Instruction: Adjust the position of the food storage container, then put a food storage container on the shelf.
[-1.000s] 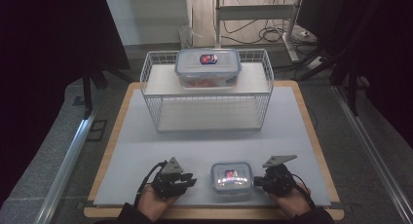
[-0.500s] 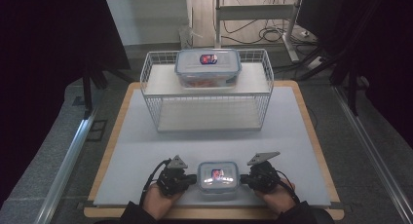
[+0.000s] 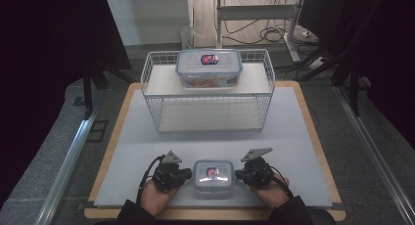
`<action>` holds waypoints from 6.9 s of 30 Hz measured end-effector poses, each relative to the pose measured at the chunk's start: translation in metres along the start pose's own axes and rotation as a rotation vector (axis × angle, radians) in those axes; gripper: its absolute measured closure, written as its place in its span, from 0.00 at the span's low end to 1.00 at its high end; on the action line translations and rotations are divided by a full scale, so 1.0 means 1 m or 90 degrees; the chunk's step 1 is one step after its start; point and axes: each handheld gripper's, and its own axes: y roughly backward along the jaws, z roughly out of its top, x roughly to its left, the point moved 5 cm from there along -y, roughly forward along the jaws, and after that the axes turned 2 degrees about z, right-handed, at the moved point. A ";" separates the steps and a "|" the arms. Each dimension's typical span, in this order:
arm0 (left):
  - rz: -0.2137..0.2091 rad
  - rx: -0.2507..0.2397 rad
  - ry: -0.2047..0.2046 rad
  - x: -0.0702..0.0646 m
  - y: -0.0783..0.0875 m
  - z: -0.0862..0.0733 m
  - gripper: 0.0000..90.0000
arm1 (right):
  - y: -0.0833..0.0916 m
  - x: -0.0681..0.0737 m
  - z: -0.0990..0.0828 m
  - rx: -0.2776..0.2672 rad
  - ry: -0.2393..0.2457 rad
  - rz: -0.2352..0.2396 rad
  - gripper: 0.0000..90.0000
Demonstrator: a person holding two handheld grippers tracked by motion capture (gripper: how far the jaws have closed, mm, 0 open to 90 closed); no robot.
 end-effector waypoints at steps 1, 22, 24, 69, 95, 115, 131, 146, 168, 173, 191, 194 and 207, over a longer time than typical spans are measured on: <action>0.011 -0.005 -0.009 0.002 0.003 -0.001 0.78 | 0.004 -0.002 -0.001 -0.004 0.008 -0.010 0.96; 0.047 -0.032 -0.034 0.022 0.031 -0.029 0.11 | 0.024 -0.026 -0.021 -0.051 -0.013 -0.040 0.26; 0.043 -0.034 -0.028 0.021 0.032 -0.028 0.11 | 0.025 -0.029 -0.022 -0.056 -0.017 -0.043 0.26; -0.073 -0.042 -0.031 -0.004 0.029 0.007 0.19 | 0.037 -0.003 -0.004 -0.069 -0.055 0.049 0.36; -0.198 0.000 0.022 -0.019 -0.010 0.018 0.18 | -0.003 0.010 0.010 -0.059 -0.102 0.159 0.26; -0.241 -0.008 0.094 -0.012 -0.002 0.009 0.39 | -0.002 0.006 0.008 -0.044 -0.161 0.213 0.40; -0.280 -0.053 0.146 -0.013 0.012 -0.001 0.60 | 0.015 0.008 0.000 -0.101 -0.202 0.236 0.65; -0.307 -0.047 0.160 -0.009 0.009 -0.001 0.62 | 0.014 0.006 -0.003 -0.107 -0.208 0.240 0.62; -0.329 -0.075 0.194 -0.003 0.011 0.008 0.63 | 0.017 0.002 -0.003 -0.131 -0.263 0.271 0.64; -0.321 -0.089 0.169 0.000 0.022 0.024 0.63 | 0.028 0.000 0.011 -0.154 -0.249 0.271 0.65; -0.298 -0.141 0.126 0.020 0.068 0.098 0.64 | 0.070 -0.016 0.090 -0.196 -0.176 0.252 0.65; -0.295 -0.148 0.124 0.023 0.075 0.110 0.64 | 0.078 -0.019 0.102 -0.204 -0.170 0.251 0.65; -0.295 -0.164 0.125 0.036 0.096 0.152 0.64 | 0.100 -0.030 0.142 -0.229 -0.165 0.249 0.65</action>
